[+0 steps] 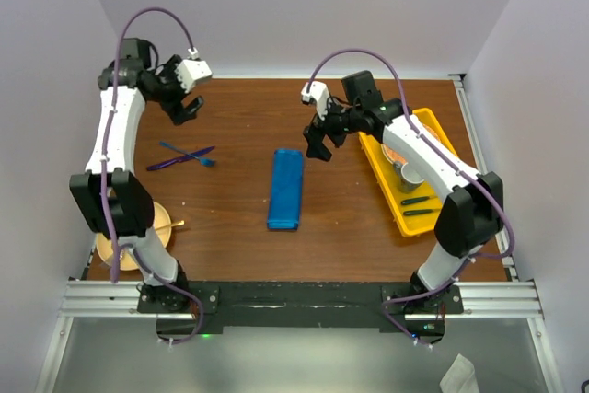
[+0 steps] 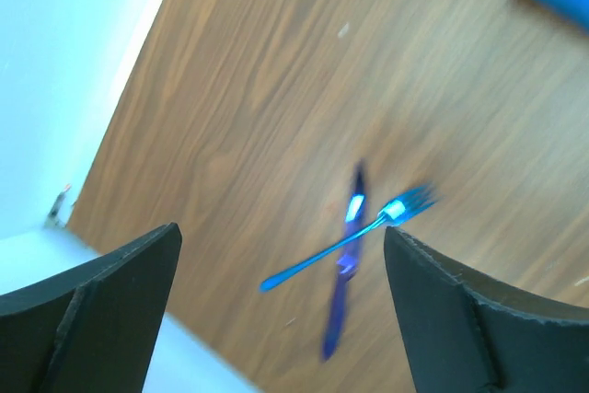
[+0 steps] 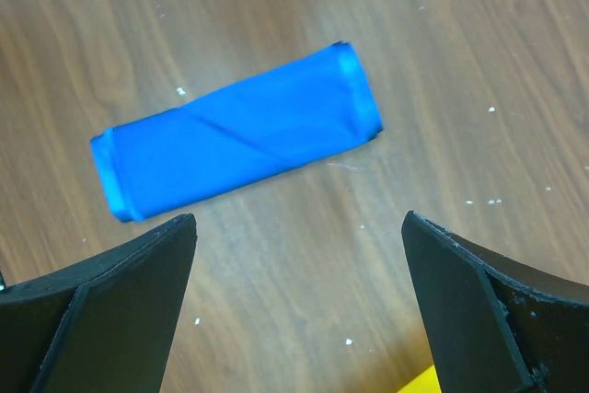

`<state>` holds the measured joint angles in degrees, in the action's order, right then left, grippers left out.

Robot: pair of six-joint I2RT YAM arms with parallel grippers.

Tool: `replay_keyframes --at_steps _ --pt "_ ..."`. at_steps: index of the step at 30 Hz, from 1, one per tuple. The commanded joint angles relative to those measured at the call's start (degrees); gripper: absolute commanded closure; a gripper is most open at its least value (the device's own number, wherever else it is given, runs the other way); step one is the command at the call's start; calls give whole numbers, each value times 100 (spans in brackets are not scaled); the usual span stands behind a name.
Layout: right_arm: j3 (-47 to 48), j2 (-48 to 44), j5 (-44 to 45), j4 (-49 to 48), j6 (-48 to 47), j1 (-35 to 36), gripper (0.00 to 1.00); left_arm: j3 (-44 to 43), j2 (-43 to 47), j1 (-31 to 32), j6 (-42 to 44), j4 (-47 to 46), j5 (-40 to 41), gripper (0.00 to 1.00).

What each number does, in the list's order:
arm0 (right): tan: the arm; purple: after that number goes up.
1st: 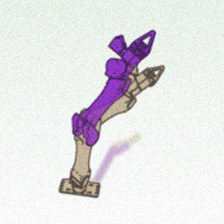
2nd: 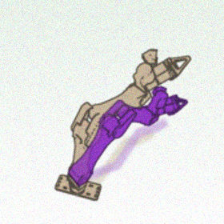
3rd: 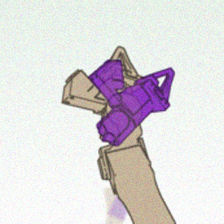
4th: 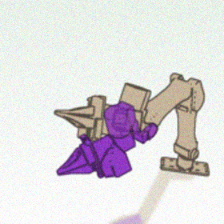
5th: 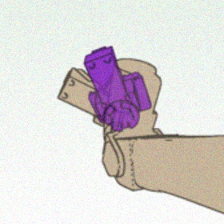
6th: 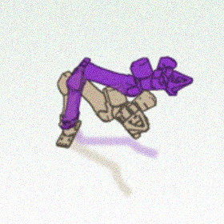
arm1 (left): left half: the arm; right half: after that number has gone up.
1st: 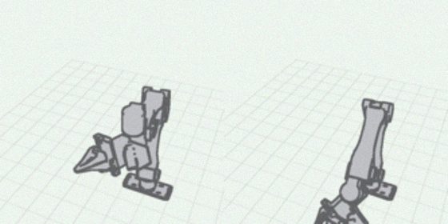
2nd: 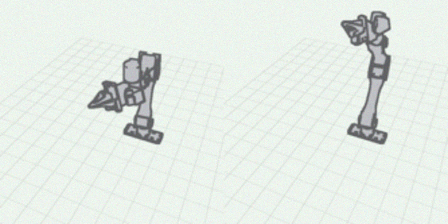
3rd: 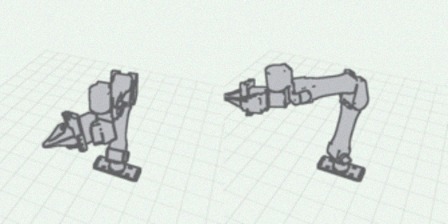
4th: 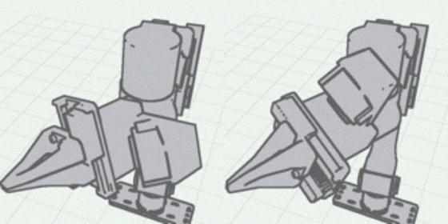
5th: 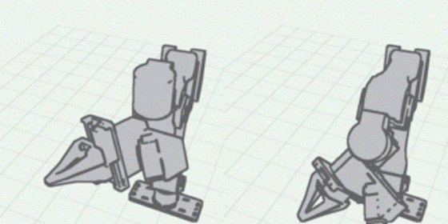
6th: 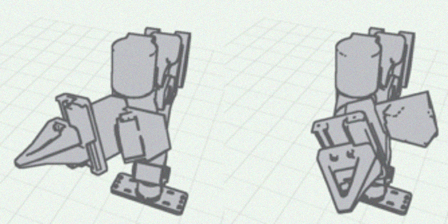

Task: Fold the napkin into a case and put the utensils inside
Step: Rotate the smaller rectangle-folded napkin at the center of the board, then pick up the spoon from the corner of the board.

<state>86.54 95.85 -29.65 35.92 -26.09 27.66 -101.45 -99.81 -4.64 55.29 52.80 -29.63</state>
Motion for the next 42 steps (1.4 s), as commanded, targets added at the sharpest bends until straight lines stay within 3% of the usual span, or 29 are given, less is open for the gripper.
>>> replay_keyframes --at_steps 1,2,4,8,18,27,42 --pt "609 293 125 318 42 -59 2 -1135 -1431 -782 2061 1696 -342 13" --pt "723 320 300 389 34 -59 2 -1332 -1662 -844 2683 2221 -342 17" --pt "829 390 459 608 33 -76 2 -1518 -2023 -950 2951 2253 -368 26" --pt "978 434 723 863 42 -85 2 -983 -2121 -1003 4618 2113 -413 39" --pt "795 329 847 935 -142 -120 2 -683 -2473 -608 5615 2253 9 64" --pt "662 276 829 899 77 -120 2 362 -2104 -388 5985 2209 379 69" --pt "451 48 855 882 376 -112 2 -24 -2385 -274 6073 2112 431 69"
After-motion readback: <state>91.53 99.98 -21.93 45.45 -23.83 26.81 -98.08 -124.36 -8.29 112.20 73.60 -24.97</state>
